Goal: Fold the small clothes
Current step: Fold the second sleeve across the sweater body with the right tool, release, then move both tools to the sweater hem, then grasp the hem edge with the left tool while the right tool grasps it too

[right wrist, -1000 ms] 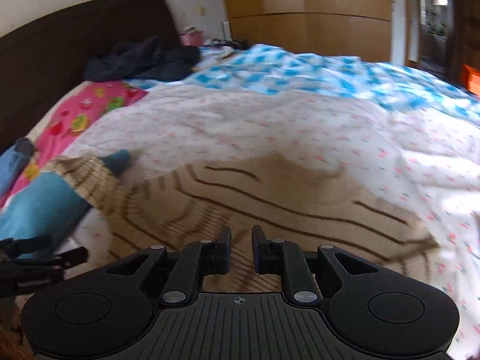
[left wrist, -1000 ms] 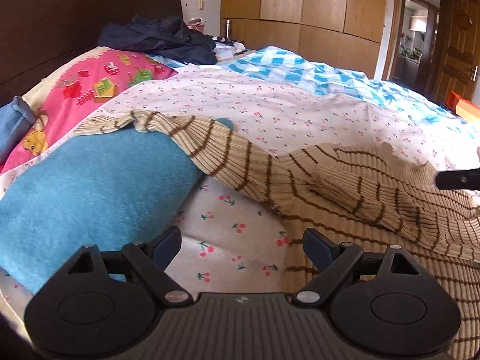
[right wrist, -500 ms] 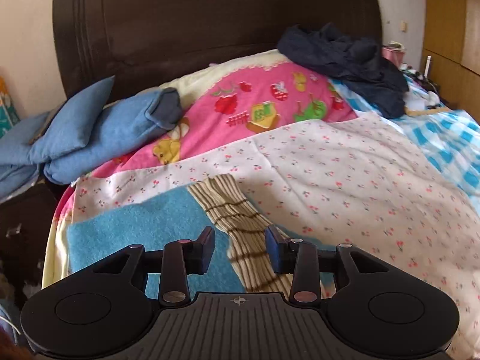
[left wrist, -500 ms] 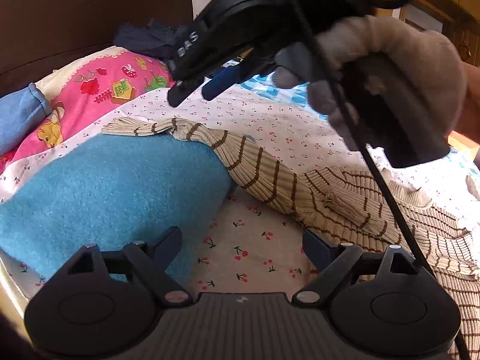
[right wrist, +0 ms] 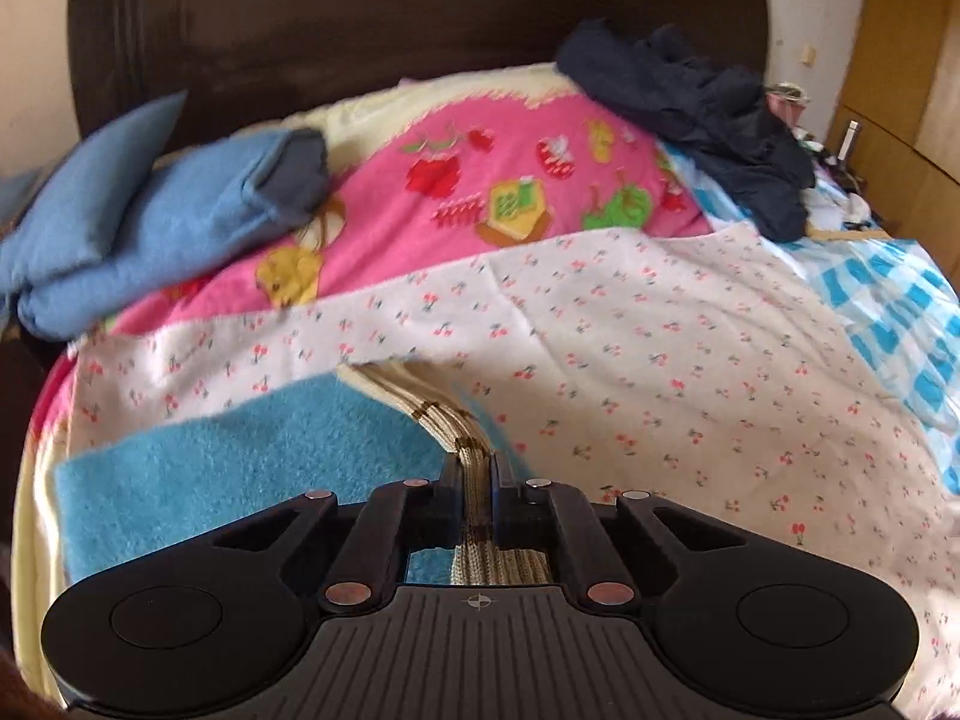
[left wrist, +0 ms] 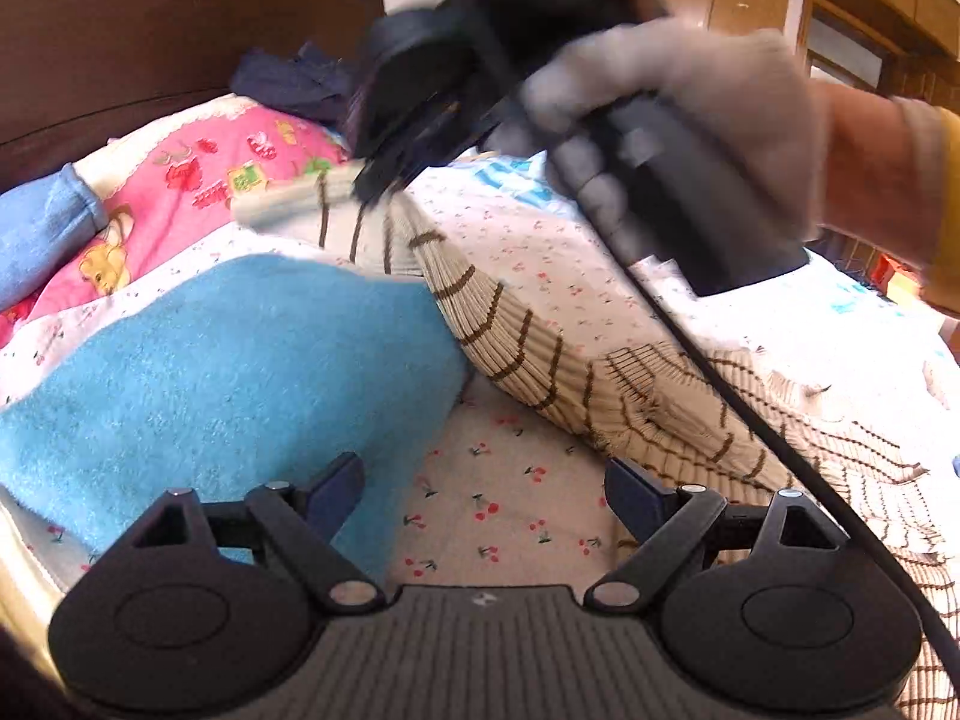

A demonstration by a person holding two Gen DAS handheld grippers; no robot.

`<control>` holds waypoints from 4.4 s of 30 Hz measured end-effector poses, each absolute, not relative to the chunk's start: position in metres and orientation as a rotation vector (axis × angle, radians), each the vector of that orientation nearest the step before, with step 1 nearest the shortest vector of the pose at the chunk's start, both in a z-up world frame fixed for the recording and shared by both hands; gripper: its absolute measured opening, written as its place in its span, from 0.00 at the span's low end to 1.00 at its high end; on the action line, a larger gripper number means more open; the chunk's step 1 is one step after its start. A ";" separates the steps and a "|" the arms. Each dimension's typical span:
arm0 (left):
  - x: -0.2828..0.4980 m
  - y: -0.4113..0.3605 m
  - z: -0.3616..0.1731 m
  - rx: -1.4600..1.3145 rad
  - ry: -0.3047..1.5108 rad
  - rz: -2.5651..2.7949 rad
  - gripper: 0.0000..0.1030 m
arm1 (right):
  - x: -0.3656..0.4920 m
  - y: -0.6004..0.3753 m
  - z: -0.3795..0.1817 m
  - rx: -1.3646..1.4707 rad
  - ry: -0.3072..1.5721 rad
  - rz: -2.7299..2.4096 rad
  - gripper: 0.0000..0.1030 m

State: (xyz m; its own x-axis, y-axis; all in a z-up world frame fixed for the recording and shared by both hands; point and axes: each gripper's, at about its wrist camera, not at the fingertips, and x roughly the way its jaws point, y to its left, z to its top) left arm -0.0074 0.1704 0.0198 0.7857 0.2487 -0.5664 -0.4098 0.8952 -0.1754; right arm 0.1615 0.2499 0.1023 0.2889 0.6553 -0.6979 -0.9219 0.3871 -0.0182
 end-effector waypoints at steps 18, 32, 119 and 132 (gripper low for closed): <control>0.081 0.070 0.006 -0.010 0.639 0.142 0.89 | 0.184 -0.176 0.029 0.455 0.779 0.353 0.15; 0.101 0.081 -0.013 0.082 0.691 0.282 0.89 | 0.213 -0.212 -0.018 0.527 0.815 0.182 0.35; -0.025 0.111 0.008 -0.056 1.122 0.069 0.76 | 0.030 -0.266 0.009 0.185 1.200 0.301 0.21; -0.043 0.086 0.017 -0.167 1.314 -0.069 0.57 | -0.001 -0.260 0.009 0.100 1.387 0.344 0.23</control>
State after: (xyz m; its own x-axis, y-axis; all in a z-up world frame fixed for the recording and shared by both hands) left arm -0.0430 0.0865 0.0174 0.2539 -0.1448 -0.9563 -0.0444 0.9859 -0.1610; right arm -0.0008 -0.2604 0.0094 0.1420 0.2964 -0.9445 -0.1793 0.9460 0.2699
